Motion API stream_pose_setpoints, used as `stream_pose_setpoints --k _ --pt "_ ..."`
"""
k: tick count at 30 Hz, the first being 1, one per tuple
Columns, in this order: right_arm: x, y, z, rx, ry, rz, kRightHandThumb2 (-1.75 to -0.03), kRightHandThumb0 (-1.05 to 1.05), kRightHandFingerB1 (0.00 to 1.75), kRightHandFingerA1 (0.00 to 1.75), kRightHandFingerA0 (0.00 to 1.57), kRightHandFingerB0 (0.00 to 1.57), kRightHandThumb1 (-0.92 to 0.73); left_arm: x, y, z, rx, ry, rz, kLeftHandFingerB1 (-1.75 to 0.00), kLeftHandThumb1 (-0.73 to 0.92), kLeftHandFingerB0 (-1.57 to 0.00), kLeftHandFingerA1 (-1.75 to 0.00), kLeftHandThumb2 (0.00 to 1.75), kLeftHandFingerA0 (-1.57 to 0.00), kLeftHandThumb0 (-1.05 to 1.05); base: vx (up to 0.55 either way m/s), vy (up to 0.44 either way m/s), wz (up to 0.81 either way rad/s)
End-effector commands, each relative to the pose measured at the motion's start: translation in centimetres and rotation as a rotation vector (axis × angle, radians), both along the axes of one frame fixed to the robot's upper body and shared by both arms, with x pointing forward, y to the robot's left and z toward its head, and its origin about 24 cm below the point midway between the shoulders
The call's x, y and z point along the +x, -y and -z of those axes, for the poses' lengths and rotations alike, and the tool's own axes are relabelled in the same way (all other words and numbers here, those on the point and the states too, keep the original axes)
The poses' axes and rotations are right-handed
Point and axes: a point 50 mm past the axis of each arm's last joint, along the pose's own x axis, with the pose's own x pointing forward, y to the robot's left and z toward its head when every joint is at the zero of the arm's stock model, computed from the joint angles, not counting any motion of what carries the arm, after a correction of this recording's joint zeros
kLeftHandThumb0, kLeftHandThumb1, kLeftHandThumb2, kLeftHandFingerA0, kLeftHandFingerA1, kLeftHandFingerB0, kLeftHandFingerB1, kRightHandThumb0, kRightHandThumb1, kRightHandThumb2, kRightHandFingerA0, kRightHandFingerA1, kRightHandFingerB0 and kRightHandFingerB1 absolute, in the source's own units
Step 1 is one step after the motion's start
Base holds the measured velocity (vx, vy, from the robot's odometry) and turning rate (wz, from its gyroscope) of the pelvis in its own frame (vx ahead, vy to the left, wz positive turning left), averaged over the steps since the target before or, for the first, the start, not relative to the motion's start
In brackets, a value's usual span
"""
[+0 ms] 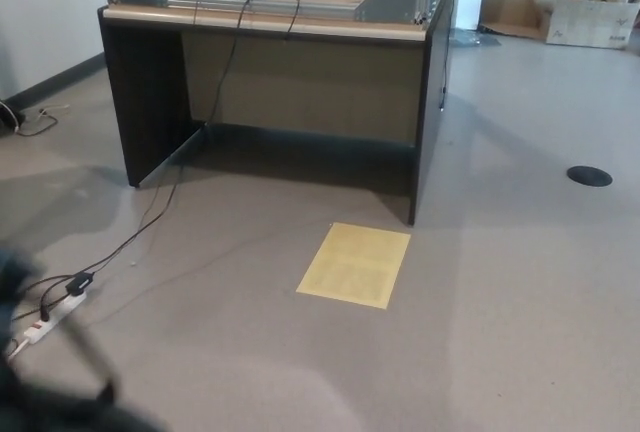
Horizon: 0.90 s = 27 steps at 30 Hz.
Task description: A person hands over a black lunchbag to the robot and the robot uses its left hand to grab the strips of the lunchbag, the gives it back to the person.
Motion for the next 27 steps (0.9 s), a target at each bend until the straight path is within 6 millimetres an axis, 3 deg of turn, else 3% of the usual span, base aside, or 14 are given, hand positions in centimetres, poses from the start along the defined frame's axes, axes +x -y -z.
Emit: stream_pose_setpoints --k 1,2,5,6,8,10,11,12,16,20,21,24,25,27 --pt "0.1 0.5 -0.4 -0.006 0.023 0.018 -0.6 -0.51 0.35 0.49 0.68 0.43 -0.64 2.6 4.2 -6.0 0.125 0.063 0.099 -1.31 0.76 -0.73 -1.64 0.67 -0.81 -0.18 0.0 0.0 0.0" --pt "0.1 0.5 -0.4 -0.008 0.024 0.019 -0.6 -0.51 0.35 0.49 0.68 0.43 -0.64 3.1 5.6 -7.7 0.144 0.097 0.117 -1.31 0.76 -0.73 -1.64 0.67 -0.81 -0.18 0.0 0.0 0.0" --pt "0.2 0.6 -0.5 -0.009 0.026 0.019 -0.6 -0.51 0.35 0.48 0.65 0.42 -0.64 3.8 7.8 -10.3 0.185 0.136 0.139 -1.35 0.69 -0.73 -1.64 0.79 -0.79 -0.08 0.0 0.0 0.0" --pt "0.2 0.7 -0.5 -0.012 0.023 0.021 -0.6 -0.5 0.35 0.48 0.66 0.42 -0.65 4.1 8.7 -11.3 0.19 0.152 0.148 -1.43 0.73 -0.68 -1.7 0.75 -0.76 -0.07 0.0 0.0 0.0" --pt "0.3 0.7 -0.6 -0.016 0.024 0.024 -0.6 -0.49 0.35 0.48 0.66 0.43 -0.64 5.0 11.4 -14.1 0.189 0.186 0.17 -1.43 0.77 -0.64 -1.72 0.67 -0.76 -0.13 0.0 0.0 0.0" --pt "0.3 0.6 -0.7 -0.012 0.031 0.021 -0.6 -0.47 0.35 0.48 0.66 0.43 -0.64 5.2 12.3 -15.0 0.187 0.201 0.171 -1.43 0.79 -0.64 -1.71 0.66 -0.78 -0.15 0.0 0.0 0.0" --pt "0.5 0.6 -0.8 -0.015 0.033 0.016 -0.6 -0.46 0.35 0.48 0.65 0.43 -0.65 5.3 13.0 -15.7 0.189 0.221 0.18 -1.48 0.79 -0.63 -1.7 0.66 -0.87 -0.11 0.0 0.0 0.0" --pt "0.5 0.6 -0.8 -0.018 0.034 0.015 -0.6 -0.46 0.35 0.48 0.65 0.43 -0.65 5.4 13.7 -16.2 0.181 0.221 0.196 -1.47 0.79 -0.6 -1.72 0.68 -0.74 -0.13 0.0 0.0 0.0" --pt "0.7 0.5 -0.9 -0.015 0.037 0.018 -0.6 -0.46 0.35 0.48 0.65 0.44 -0.64 5.6 16.2 -17.7 0.18 0.233 0.243 -1.44 0.77 -0.63 -1.67 0.66 -0.68 -0.09 0.0 0.0 0.0" --pt "0.9 0.6 -0.9 -0.013 0.031 0.018 -0.6 -0.51 0.35 0.48 0.67 0.45 -0.63 5.7 19.5 -18.9 0.175 0.232 0.272 -1.53 0.76 -0.58 -1.75 0.66 -0.78 -0.11 0.0 0.0 0.0" --pt "0.8 0.5 -0.9 -0.016 0.031 0.017 -0.6 -0.52 0.36 0.49 0.7 0.46 -0.63 5.7 20.2 -19.1 0.172 0.238 0.271 -1.25 0.6 -0.84 -1.42 0.89 -1.15 -0.21 0.0 0.0 0.0" --pt "0.8 0.4 -0.8 0.001 0.029 0.021 -0.6 -0.48 0.36 0.49 0.71 0.48 -0.65 5.5 21.9 -19.1 0.179 0.236 0.3 -1.25 0.61 -0.78 -1.44 0.85 -1.13 -0.19 0.0 0.0 0.0" --pt "0.8 0.4 -0.8 0.006 0.028 0.019 -0.59 -0.47 0.35 0.49 0.71 0.46 -0.63 5.4 22.7 -18.9 0.174 0.243 0.316 -1.5 0.74 -0.61 -1.74 0.68 -0.72 -0.08 0.0 0.0 0.0" --pt "0.8 0.3 -0.8 0.003 0.031 0.015 -0.59 -0.48 0.35 0.49 0.69 0.46 -0.63 5.2 23.5 -18.7 0.158 0.239 0.348 -1.48 0.74 -0.62 -1.72 0.68 -0.69 -0.07 0.0 0.0 0.0"
